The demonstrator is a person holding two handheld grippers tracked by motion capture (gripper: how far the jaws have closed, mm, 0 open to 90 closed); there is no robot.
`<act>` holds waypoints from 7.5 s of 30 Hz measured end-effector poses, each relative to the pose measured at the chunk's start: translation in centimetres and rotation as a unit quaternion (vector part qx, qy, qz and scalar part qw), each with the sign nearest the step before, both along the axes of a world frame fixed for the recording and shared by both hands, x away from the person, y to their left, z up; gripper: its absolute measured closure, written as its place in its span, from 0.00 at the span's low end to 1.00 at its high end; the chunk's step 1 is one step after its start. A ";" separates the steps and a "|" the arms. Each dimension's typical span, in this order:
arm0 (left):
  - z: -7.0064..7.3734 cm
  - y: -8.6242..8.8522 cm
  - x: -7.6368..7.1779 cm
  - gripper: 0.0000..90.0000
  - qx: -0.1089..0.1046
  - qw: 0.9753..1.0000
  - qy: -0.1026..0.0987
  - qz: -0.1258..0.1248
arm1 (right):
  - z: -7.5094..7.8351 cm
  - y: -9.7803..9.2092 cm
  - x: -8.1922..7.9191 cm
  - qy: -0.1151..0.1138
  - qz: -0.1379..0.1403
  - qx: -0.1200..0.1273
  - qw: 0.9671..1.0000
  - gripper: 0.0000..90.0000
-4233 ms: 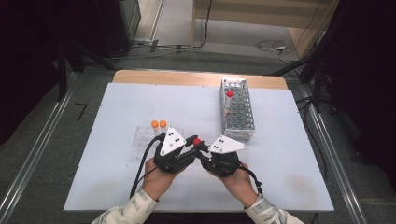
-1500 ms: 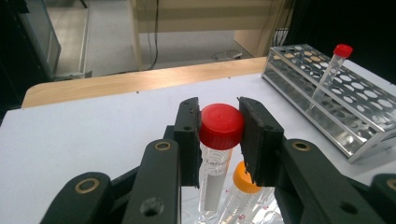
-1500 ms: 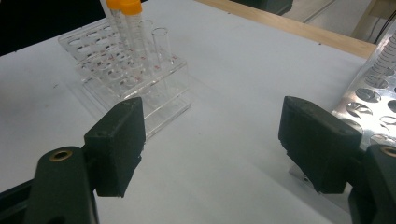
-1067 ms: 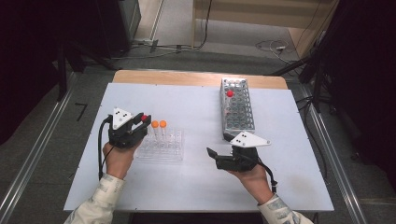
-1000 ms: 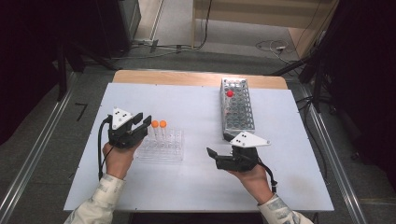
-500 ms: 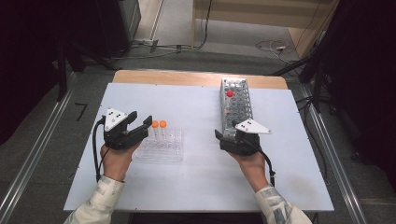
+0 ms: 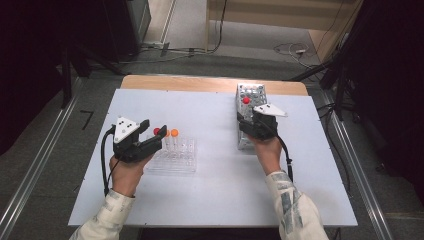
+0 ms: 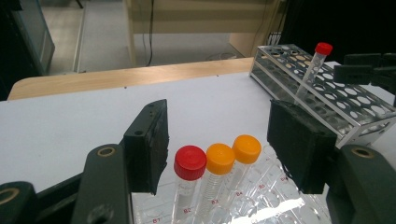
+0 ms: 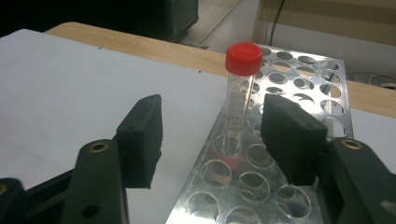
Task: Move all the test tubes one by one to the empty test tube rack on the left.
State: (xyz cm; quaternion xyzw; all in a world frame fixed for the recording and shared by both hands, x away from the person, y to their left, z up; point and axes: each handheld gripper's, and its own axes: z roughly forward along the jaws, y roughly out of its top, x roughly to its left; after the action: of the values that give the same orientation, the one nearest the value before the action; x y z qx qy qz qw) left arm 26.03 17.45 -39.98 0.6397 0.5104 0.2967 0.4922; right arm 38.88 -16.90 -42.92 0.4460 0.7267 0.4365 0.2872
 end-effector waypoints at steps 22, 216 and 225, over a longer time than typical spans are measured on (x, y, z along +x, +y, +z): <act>-0.1 0.1 -0.1 0.44 0.001 1.000 -0.001 -0.004 | 0.1 2.2 5.0 0.092 -0.087 -0.043 0.991 0.65; -1.3 2.1 1.1 0.70 0.022 1.000 0.004 0.020 | -0.1 -0.7 -12.8 0.079 0.194 -0.032 0.977 0.24; -1.0 1.9 0.8 0.48 0.008 1.000 0.007 0.024 | -0.1 -1.0 -12.6 0.080 0.186 -0.030 0.979 0.24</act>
State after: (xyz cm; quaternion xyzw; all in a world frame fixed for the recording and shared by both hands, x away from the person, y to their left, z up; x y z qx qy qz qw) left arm 26.83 19.37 -40.99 0.6331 0.5268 0.3083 0.4761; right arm 26.29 -17.86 -43.04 0.3273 0.8303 0.4235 0.1553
